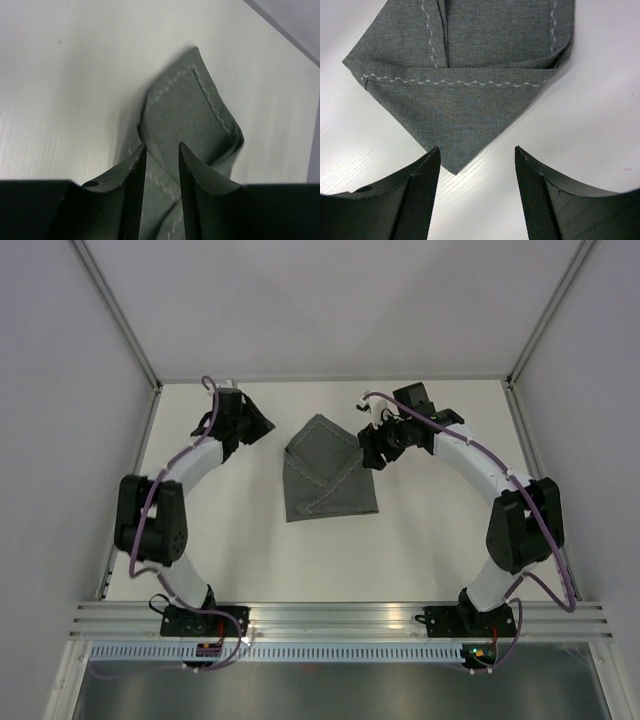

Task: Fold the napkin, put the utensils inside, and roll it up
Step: Fold the napkin, then roll the napkin with the utensil

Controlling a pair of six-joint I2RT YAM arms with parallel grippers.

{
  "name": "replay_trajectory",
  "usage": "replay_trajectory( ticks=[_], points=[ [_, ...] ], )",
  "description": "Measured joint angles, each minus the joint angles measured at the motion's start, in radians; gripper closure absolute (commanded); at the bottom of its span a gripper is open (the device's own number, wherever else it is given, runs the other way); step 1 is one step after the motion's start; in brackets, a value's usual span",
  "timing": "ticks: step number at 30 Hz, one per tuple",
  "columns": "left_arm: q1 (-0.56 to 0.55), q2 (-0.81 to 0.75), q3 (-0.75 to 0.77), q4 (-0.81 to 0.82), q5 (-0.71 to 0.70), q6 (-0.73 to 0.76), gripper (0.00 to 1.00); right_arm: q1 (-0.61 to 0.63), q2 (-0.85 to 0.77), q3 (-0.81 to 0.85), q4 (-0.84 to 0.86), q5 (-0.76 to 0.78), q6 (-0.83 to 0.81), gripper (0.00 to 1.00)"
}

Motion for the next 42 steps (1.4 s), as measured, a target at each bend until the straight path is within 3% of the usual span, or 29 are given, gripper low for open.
replay_trajectory(
  ticks=[8,12,25,35,42],
  points=[
    [-0.080,-0.579,-0.369,-0.007,-0.019,0.028,0.58,0.058,-0.171,-0.120,0.017,0.111,-0.007,0.32],
    [-0.072,-0.758,-0.452,-0.035,-0.037,0.051,0.57,0.080,-0.236,-0.180,0.027,0.142,-0.066,0.32],
    [-0.080,-0.849,-0.457,-0.063,-0.097,0.084,0.53,0.178,-0.290,-0.530,0.296,0.182,-0.364,0.31],
    [-0.096,-0.867,-0.520,-0.063,-0.106,0.105,0.51,0.224,-0.291,-0.588,0.501,0.151,-0.437,0.27],
    [-0.096,-0.907,-0.569,-0.055,-0.106,0.119,0.51,0.285,-0.287,-0.633,0.540,0.115,-0.468,0.27]
  ],
)
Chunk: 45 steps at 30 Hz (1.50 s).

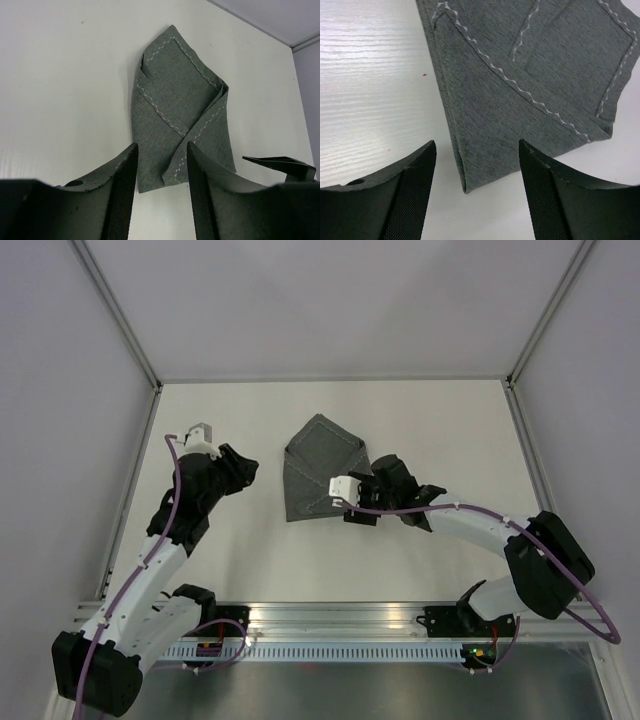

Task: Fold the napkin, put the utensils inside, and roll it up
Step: Roll the napkin with the utensil

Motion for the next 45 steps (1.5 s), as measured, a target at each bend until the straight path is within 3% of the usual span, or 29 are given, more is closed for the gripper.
replay_trajectory(
  ticks=[14,28,32,45],
  points=[
    [-0.001,-0.053,-0.036,0.024,0.000,0.030,0.50,0.100,0.104,-0.042,0.114,0.032,-0.040,0.27],
    [-0.001,-0.062,-0.095,0.055,0.000,0.032,0.50,0.102,0.185,-0.003,0.129,0.035,-0.058,0.26],
    [-0.001,-0.052,-0.095,0.064,0.000,0.034,0.50,0.102,0.217,0.023,0.129,0.031,-0.060,0.33],
    [-0.001,-0.006,-0.095,0.080,0.001,0.043,0.50,0.092,0.309,0.113,0.094,-0.013,-0.060,0.33]
  ],
)
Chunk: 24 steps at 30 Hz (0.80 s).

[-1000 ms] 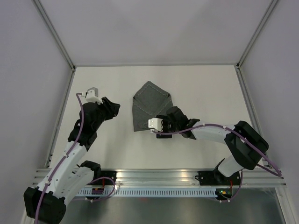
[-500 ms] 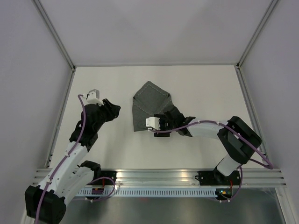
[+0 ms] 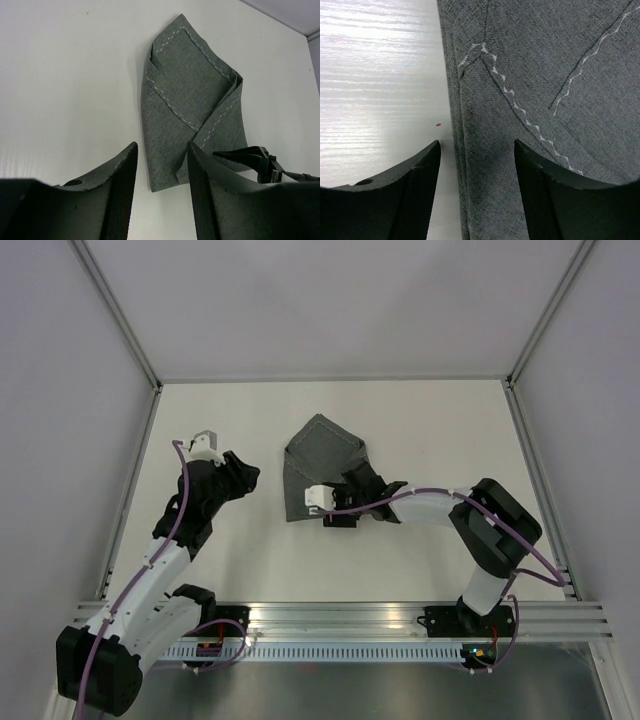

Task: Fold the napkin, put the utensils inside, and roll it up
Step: Roll the napkin with the utensil

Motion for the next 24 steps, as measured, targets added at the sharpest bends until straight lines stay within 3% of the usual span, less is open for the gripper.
replay_trajectory(
  ticks=[15,24],
  points=[
    [0.000,0.046,0.006,-0.010,0.034,0.009,0.50,-0.028,0.093,0.177,-0.232,-0.067,0.007,0.38],
    [0.000,0.052,0.031,-0.049,0.053,0.019,0.50,-0.028,0.101,0.189,-0.252,-0.073,0.049,0.38]
  ],
)
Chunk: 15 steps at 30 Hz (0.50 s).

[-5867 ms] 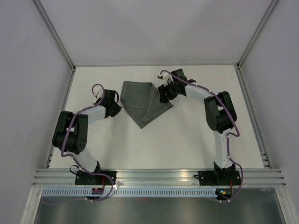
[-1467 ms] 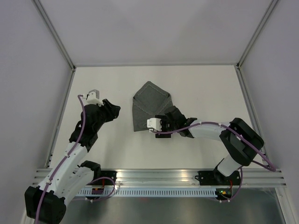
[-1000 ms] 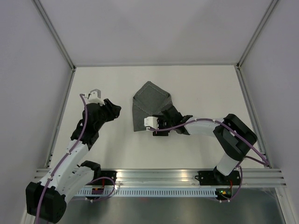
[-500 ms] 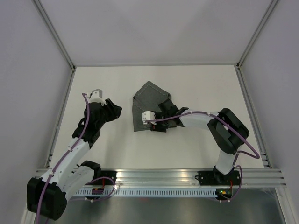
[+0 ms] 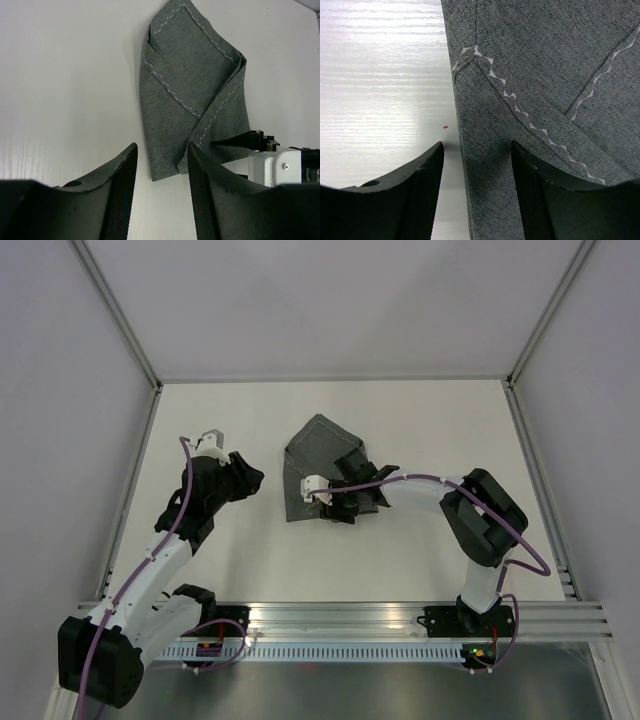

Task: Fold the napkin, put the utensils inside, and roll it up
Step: Roll the napkin with the utensil

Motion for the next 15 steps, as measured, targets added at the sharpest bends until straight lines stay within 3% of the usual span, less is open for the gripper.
replay_trajectory(
  ticks=[15],
  points=[
    [0.000,0.002,0.011,-0.010,0.008,0.003,0.50,0.008,0.061,0.085,-0.010,0.047,0.040,0.39]
  ],
)
